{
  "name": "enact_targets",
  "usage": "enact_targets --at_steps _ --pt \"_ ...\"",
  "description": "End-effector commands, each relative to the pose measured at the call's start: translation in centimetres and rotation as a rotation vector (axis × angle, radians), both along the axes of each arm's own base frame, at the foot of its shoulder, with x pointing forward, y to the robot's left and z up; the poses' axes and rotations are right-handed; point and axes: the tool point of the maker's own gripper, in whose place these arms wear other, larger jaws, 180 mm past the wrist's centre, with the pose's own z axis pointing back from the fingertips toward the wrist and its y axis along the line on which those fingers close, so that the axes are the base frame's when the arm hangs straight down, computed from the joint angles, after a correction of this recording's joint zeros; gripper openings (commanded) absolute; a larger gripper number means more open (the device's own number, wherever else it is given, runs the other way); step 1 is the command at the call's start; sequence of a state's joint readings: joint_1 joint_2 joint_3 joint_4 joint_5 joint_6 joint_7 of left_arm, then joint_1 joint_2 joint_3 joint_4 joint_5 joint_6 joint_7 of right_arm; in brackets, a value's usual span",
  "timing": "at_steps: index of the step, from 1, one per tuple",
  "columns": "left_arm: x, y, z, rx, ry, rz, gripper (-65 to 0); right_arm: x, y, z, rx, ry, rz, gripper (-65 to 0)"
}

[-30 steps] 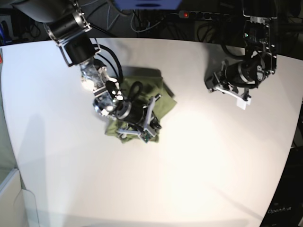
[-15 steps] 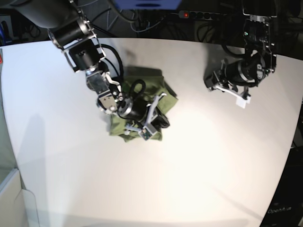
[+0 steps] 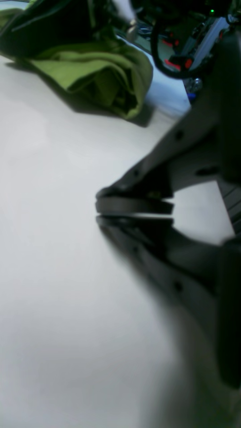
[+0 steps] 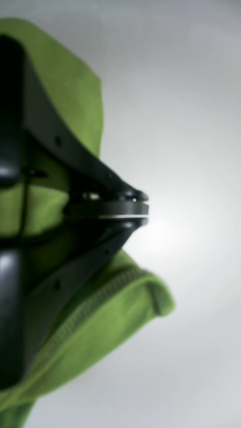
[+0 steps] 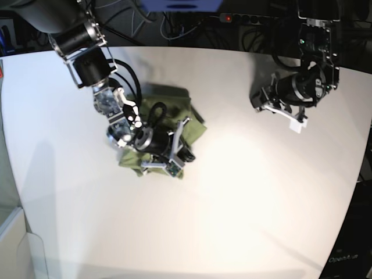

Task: Fold the T-shirt properly
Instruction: 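Press and tuck the loose fabric edge under with the right gripper, then lift the right gripper and smooth the bundle's side edge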

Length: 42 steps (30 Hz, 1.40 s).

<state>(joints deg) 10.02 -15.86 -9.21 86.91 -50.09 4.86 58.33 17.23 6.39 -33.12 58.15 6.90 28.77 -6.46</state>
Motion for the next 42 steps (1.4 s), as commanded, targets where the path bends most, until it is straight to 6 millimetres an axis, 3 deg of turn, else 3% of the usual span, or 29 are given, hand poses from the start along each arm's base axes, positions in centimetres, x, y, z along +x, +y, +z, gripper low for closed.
enact_targets --at_steps 1,7,15,22,26,29,35,42 --pt "0.1 0.4 0.2 0.018 -0.001 -0.005 -63.4 1.4 0.8 3.1 0.046 -0.073 0.009 -65.0" --pt "-0.2 0.4 0.0 0.017 0.006 -0.005 -63.4 -0.8 2.1 6.7 0.035 -0.145 0.058 -65.0" --pt "-0.2 0.4 -0.1 0.020 0.006 -0.005 -63.4 -6.2 1.8 8.1 0.031 -0.158 0.084 -65.0" --pt "-0.2 0.4 -0.2 0.020 0.006 -0.006 -63.4 -9.5 0.7 5.4 0.016 -0.078 0.084 -65.0" --pt "-0.3 0.2 -0.1 0.015 0.007 -0.011 -63.4 -9.5 0.3 3.7 0.036 -0.051 0.067 -65.0" --pt "-0.7 0.1 -0.2 0.015 0.014 -0.013 -63.4 -8.9 -1.4 2.0 0.032 -0.015 0.012 -65.0" --pt "-0.8 0.3 -0.3 0.018 0.014 -0.009 -63.4 -8.5 -2.6 -0.6 0.040 0.031 -0.026 -65.0" --pt "-0.9 0.1 -0.3 0.015 0.016 -0.010 -63.4 -8.9 -2.8 -1.8 0.046 0.058 -0.032 -65.0"
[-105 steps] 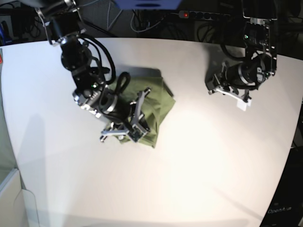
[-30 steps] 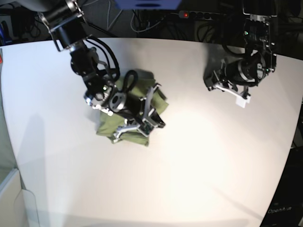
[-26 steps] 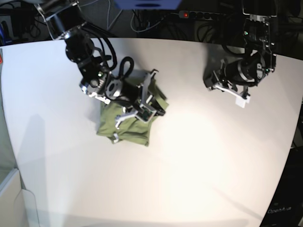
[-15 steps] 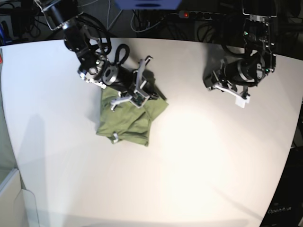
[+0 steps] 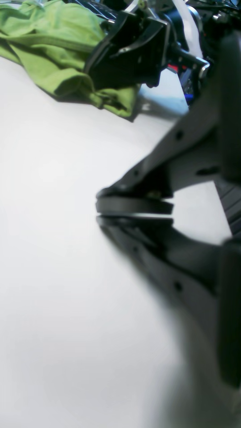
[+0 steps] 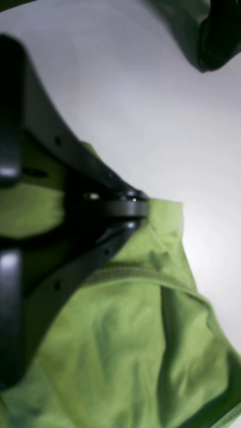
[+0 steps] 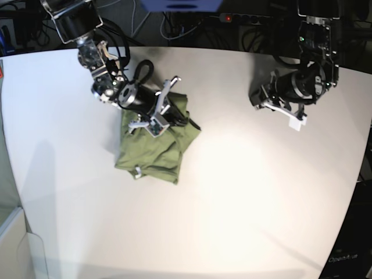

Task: Fold the T-shirt properly
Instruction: 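Lift the right gripper and smooth the bundle's side edge, then push the bundle's side with the right gripper to square it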

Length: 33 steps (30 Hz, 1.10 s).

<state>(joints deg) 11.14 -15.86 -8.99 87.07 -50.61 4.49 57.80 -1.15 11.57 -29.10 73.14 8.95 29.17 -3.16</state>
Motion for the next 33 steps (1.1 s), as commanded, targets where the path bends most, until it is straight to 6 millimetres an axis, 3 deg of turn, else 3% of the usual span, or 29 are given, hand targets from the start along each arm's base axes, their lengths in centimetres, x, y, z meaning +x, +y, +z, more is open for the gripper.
enact_targets --at_steps 1,5,17,20,27,33 --pt "-0.2 0.3 -0.1 0.022 0.011 -0.008 -63.4 -0.1 -0.4 -0.4 -0.047 0.006 0.009 -65.0" --pt "-0.2 0.4 -0.2 0.022 0.015 -0.005 -63.4 -0.1 -0.7 1.0 -0.051 -0.036 0.022 -65.0" --pt "-0.3 0.5 -0.3 0.025 0.016 -0.005 -63.4 -0.9 0.0 10.3 -0.061 -0.263 0.098 -65.0" --pt "-0.3 0.5 -0.3 0.024 0.018 -0.007 -63.4 0.6 -1.8 10.5 -0.100 -0.268 0.048 -65.0" --pt "-0.3 0.5 -0.3 0.026 0.016 -0.005 -63.4 7.0 -8.0 10.7 -0.174 -0.288 -0.119 -65.0" --pt "-0.1 0.5 -0.2 0.026 0.013 -0.005 -63.4 8.3 -9.9 8.5 -0.188 -0.229 -0.165 -65.0"
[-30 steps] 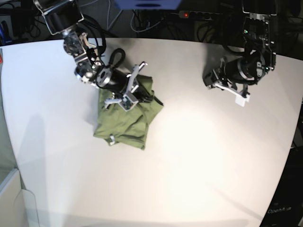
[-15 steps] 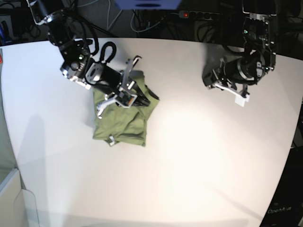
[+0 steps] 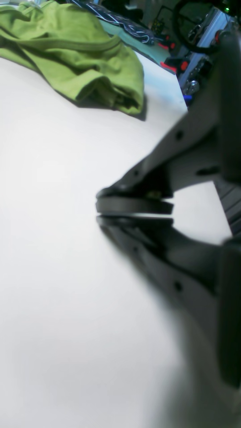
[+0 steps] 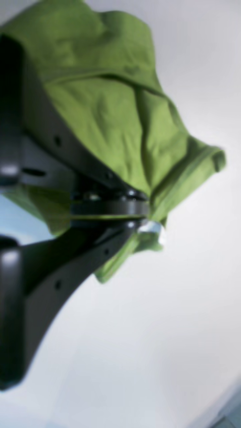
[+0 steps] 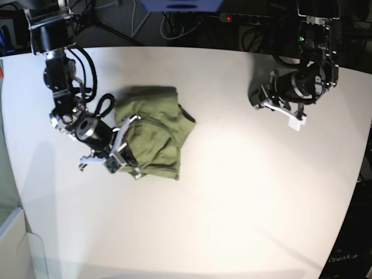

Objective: Fold the T-shirt properly

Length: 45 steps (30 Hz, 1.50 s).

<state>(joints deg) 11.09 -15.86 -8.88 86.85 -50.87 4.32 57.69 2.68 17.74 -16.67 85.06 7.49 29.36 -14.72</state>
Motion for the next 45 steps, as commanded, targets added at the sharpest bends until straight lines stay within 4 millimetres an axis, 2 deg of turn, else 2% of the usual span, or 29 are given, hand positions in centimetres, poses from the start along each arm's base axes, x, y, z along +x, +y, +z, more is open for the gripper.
enact_targets --at_steps 1,5,7,11,14,17,19,22,24,30,32,38,42,45 --pt "-0.1 0.6 -0.1 0.031 0.012 -0.004 -63.4 1.1 0.1 1.6 0.026 -0.050 -0.005 -65.0" --pt "0.0 0.6 -0.1 0.029 0.011 -0.001 -63.4 0.8 0.3 -0.4 0.065 -0.014 -0.018 -65.0" --pt "-0.1 0.5 -0.1 0.026 0.014 -0.002 -63.4 1.2 0.1 -1.2 0.085 -0.007 -0.028 -65.0" --pt "-0.2 0.6 -0.1 0.026 0.015 -0.001 -63.4 1.3 -1.1 -4.0 0.102 0.049 -0.063 -65.0" --pt "-0.2 0.6 -0.1 0.026 0.016 -0.002 -63.4 1.7 -1.6 -4.8 0.114 0.060 -0.080 -65.0" --pt "-0.2 0.4 -0.1 0.025 0.017 -0.006 -63.4 1.4 -0.6 -5.4 0.144 0.087 -0.051 -65.0" --pt "-0.2 0.4 -0.1 0.026 0.015 -0.005 -63.4 1.3 -0.6 -5.4 0.146 0.086 -0.049 -65.0" --pt "-0.1 0.4 -0.1 0.025 0.014 -0.003 -63.4 1.0 0.0 -4.2 0.148 0.052 -0.029 -65.0" --pt "-0.2 0.4 -0.2 0.025 0.016 -0.003 -63.4 0.6 0.1 -2.4 0.136 0.000 0.001 -65.0" --pt "0.0 0.4 0.1 0.027 0.009 -0.009 -63.4 -1.7 2.0 3.7 0.085 -0.148 0.098 -65.0" --pt "0.1 0.3 0.5 0.023 -0.004 -0.013 -63.4 -2.8 1.8 4.4 0.051 -0.157 0.098 -65.0" --pt "0.7 0.0 3.4 0.050 -0.098 -0.049 -63.4 -6.3 -0.5 3.9 0.000 -0.126 0.040 -65.0" --pt "0.6 0.0 6.4 0.093 -0.182 -0.098 -63.4 -9.8 -3.5 1.9 -0.022 -0.046 -0.038 -65.0" --pt "0.0 1.4 7.8 0.142 -0.212 -0.106 -63.4 -12.3 -4.9 0.9 -0.033 0.005 -0.084 -65.0"
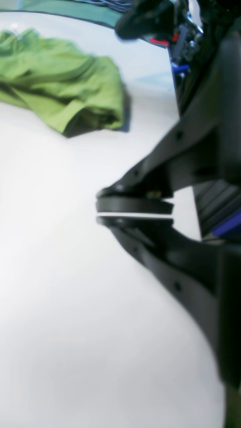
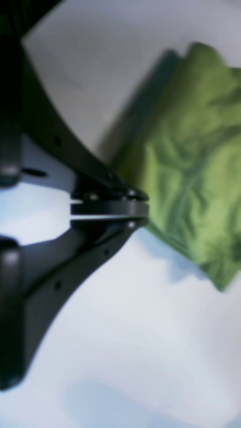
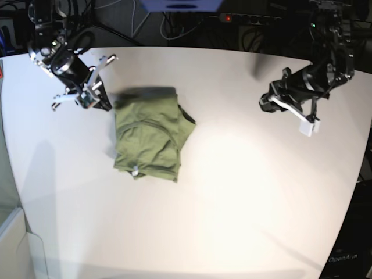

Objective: Fold the T-shirt properly

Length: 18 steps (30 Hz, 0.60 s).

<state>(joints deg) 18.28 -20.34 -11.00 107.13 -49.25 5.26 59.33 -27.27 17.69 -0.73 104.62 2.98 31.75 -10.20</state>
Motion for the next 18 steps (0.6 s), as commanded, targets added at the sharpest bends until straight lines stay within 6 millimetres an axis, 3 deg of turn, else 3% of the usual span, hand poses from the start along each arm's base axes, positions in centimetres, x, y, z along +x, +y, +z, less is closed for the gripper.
enact_targets --at_steps 1,4,9,15,18 --pt "0.3 1.2 1.0 0.028 -0.035 0.009 -63.4 0.0 -0.9 1.3 0.011 -0.044 -0.023 -65.0" --pt "-0.5 3.2 1.2 0.073 -0.027 0.029 -63.4 -2.1 -2.7 1.0 0.023 -0.029 -0.107 -65.0" --pt "-3.5 5.3 -0.2 0.143 0.059 0.000 -63.4 -5.9 -6.0 -0.1 0.007 0.033 -0.238 -65.0" --pt "-8.3 6.6 -2.2 0.200 0.188 -0.035 -63.4 -9.9 -7.0 -2.1 -0.005 0.140 -0.292 -65.0" --pt "-10.5 7.8 -3.3 0.294 0.236 -0.048 -63.4 -11.7 -7.3 -4.0 0.008 0.206 -0.330 -65.0"
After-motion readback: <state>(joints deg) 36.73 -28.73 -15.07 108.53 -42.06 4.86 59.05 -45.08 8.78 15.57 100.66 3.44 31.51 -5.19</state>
